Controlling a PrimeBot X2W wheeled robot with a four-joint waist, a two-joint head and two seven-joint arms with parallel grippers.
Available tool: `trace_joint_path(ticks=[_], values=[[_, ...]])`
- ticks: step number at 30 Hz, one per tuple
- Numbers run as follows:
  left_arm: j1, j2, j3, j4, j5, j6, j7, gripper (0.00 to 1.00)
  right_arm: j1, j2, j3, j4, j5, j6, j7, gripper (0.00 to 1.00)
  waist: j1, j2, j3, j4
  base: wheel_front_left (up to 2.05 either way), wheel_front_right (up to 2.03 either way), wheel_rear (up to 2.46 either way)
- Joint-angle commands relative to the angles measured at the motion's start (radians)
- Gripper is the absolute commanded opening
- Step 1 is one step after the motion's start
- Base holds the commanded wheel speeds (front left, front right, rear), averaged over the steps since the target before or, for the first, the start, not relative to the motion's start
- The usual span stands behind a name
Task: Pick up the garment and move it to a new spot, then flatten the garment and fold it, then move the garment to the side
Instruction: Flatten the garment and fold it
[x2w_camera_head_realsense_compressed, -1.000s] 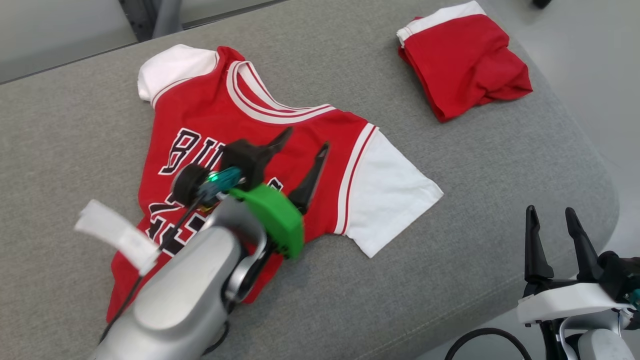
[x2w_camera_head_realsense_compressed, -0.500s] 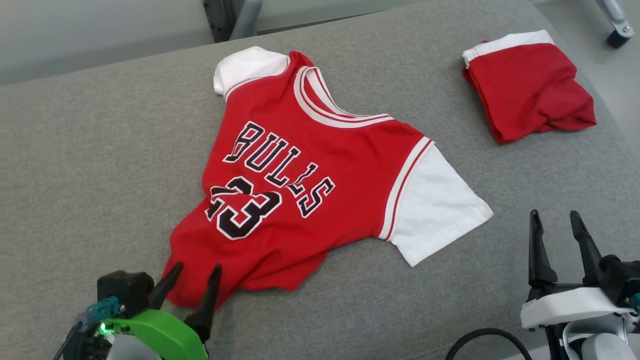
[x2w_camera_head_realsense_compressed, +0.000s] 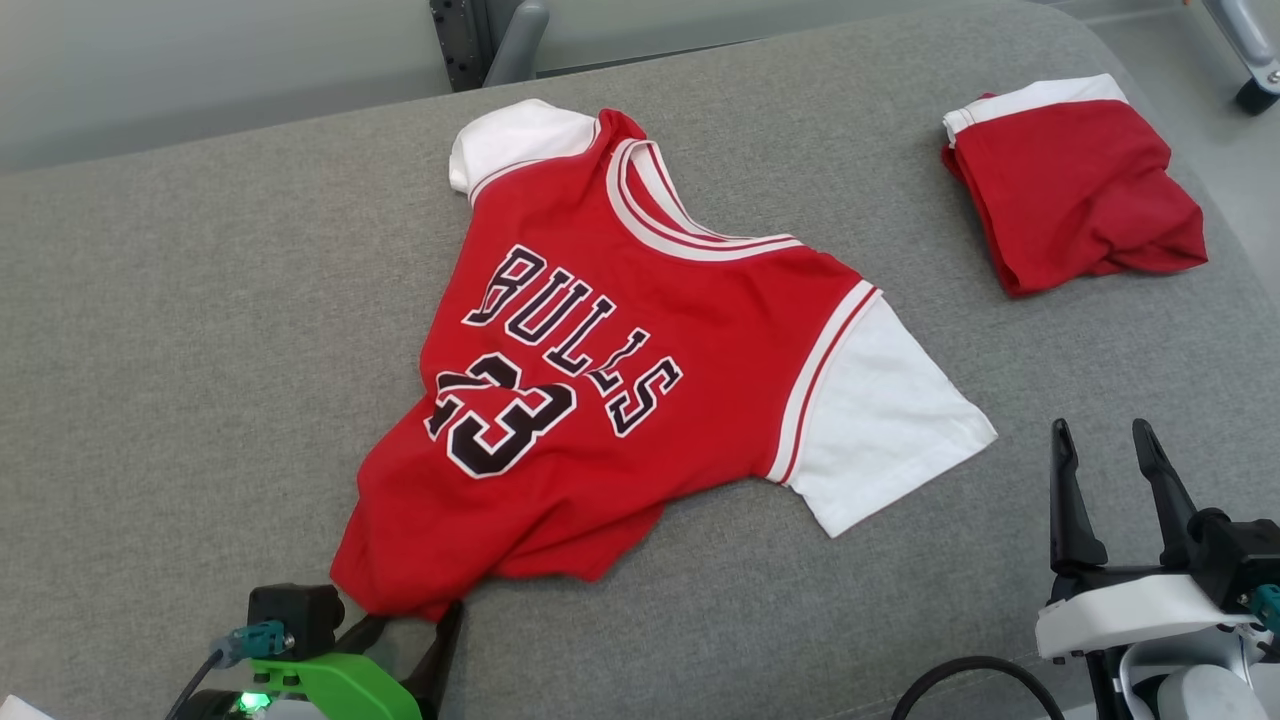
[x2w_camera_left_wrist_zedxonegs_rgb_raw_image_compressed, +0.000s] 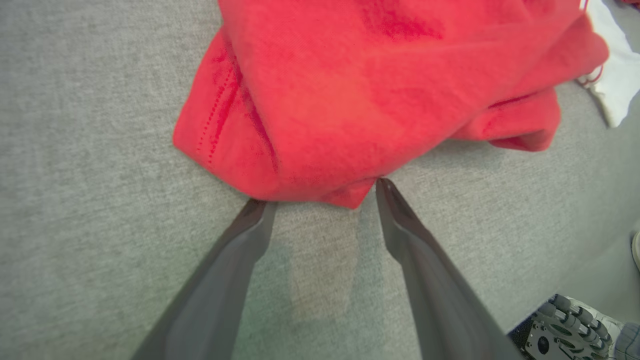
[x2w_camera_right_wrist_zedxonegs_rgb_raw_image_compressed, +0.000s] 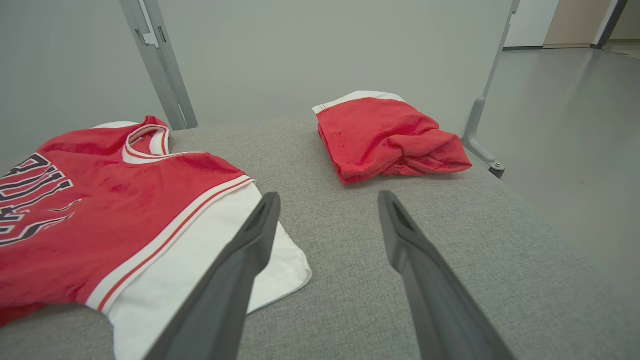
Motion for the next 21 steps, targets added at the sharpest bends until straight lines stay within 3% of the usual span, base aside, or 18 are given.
trace_joint_path(ticks=[1, 5, 6, 7, 10, 13, 18, 21], values=[[-0.021, -0.007, 0.000, 0.019, -0.005, -0.008, -0.010, 1.00, 0.005, -0.002, -0.002, -0.003, -0.005, -0.002, -0.003, 1.00, 0.0000, 0.0114, 0.001, -0.005, 0.00, 0.00, 0.00], [-0.047, -0.033, 0.007, 0.082, -0.001, -0.025, -0.037, 1.00, 0.009, -0.002, 0.000, -0.001, -0.004, -0.002, -0.003, 1.00, 0.0000, 0.0114, -0.001, -0.014, 0.00, 0.00, 0.00], [-0.055, -0.039, 0.016, 0.095, -0.004, -0.027, -0.053, 0.25, 0.010, -0.002, 0.000, 0.001, -0.004, -0.002, -0.003, 1.00, 0.0000, 0.0114, -0.002, -0.015, 0.00, 0.00, 0.00], [-0.062, -0.041, 0.019, 0.107, -0.004, -0.032, -0.060, 0.00, 0.010, -0.003, 0.001, 0.002, -0.004, -0.002, -0.003, 1.00, 0.0000, 0.0114, -0.005, -0.018, 0.00, 0.00, 0.00], [-0.077, -0.034, 0.035, 0.102, -0.010, -0.044, -0.080, 0.00, 0.016, -0.002, 0.001, 0.003, -0.003, -0.002, -0.003, 1.00, 0.0000, 0.0114, -0.018, -0.024, 0.00, 0.00, 0.00], [-0.080, 0.009, 0.050, 0.039, 0.005, -0.027, -0.070, 0.00, 0.026, -0.002, -0.002, 0.005, 0.000, -0.002, -0.003, 1.00, 0.0000, 0.0114, -0.032, -0.026, 0.00, 0.00, 0.00], [-0.059, 0.138, 0.063, -0.196, 0.047, 0.012, 0.002, 0.00, 0.048, -0.002, -0.006, 0.013, 0.024, -0.002, -0.003, 1.00, 0.0000, 0.0114, -0.055, -0.023, 0.00, 0.00, 0.00], [-0.072, 0.237, 0.051, -0.366, 0.068, 0.019, 0.100, 0.00, 0.053, -0.002, -0.005, 0.018, 0.036, -0.002, -0.003, 1.00, 0.0000, 0.0114, -0.061, -0.016, 0.00, 0.00, 0.00]])
